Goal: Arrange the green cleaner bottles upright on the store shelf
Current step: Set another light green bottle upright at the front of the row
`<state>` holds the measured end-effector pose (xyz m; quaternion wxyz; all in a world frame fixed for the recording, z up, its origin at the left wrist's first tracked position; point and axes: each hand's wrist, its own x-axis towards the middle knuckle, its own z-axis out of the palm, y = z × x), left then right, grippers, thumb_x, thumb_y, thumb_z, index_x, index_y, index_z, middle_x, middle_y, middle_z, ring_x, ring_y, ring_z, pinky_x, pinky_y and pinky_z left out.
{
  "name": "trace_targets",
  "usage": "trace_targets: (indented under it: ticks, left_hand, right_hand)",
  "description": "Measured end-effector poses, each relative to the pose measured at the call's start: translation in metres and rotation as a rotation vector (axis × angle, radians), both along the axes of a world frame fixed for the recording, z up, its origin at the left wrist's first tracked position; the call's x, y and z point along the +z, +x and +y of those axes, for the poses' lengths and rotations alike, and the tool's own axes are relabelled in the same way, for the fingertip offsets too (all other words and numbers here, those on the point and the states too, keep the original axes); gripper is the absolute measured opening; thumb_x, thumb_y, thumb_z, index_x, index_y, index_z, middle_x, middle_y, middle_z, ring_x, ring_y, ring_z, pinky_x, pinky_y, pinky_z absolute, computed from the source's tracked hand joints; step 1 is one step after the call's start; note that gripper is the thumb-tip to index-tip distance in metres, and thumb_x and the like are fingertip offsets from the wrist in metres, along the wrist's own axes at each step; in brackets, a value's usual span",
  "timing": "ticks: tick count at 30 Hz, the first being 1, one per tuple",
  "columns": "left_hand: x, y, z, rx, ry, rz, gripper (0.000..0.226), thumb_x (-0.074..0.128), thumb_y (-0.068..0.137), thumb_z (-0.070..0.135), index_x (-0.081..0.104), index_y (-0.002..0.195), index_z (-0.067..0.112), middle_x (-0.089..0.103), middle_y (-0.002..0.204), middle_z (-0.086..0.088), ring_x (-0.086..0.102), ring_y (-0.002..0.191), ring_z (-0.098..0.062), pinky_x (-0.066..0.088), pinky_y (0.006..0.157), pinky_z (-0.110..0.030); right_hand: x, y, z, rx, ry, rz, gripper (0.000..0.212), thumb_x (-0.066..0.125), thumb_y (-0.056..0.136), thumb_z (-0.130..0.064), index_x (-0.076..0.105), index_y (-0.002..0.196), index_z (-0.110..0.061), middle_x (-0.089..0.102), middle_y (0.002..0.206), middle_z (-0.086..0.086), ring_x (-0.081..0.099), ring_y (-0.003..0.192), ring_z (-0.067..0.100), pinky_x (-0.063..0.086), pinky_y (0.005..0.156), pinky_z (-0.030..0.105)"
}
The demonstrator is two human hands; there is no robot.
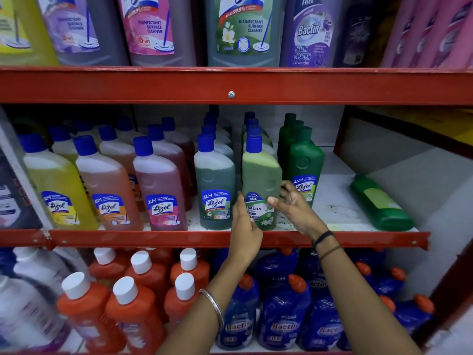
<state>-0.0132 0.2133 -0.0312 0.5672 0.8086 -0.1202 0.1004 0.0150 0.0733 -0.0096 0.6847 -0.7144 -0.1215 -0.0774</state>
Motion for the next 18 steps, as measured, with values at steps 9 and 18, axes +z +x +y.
trace_targets:
  ticks: [9, 18]
  left_hand:
    - [-0.006, -0.025, -0.018, 0.158, 0.167, -0.354, 0.059, 0.044, 0.088, 0.003, 0.022, 0.142, 0.009, 0.008, 0.155, -0.010, 0.012, 0.143, -0.022, 0.023, 0.112, -0.025]
    - [0.022, 0.007, -0.146, -0.238, 0.165, -0.440, 0.032, 0.050, 0.083, 0.006, 0.047, 0.114, 0.006, 0.043, 0.125, -0.014, 0.039, 0.119, -0.024, 0.033, 0.105, -0.031]
  right_hand:
    - [0.007, -0.013, -0.020, -0.138, -0.218, -0.082, 0.042, 0.068, 0.081, -0.016, 0.053, 0.120, -0.015, 0.067, 0.102, 0.000, 0.065, 0.092, 0.010, 0.053, 0.074, 0.014]
    - [0.019, -0.035, -0.183, -0.850, -0.452, -0.020, 0.026, 0.063, 0.083, -0.017, 0.062, 0.104, -0.002, 0.068, 0.096, 0.012, 0.063, 0.090, 0.026, 0.049, 0.078, 0.031]
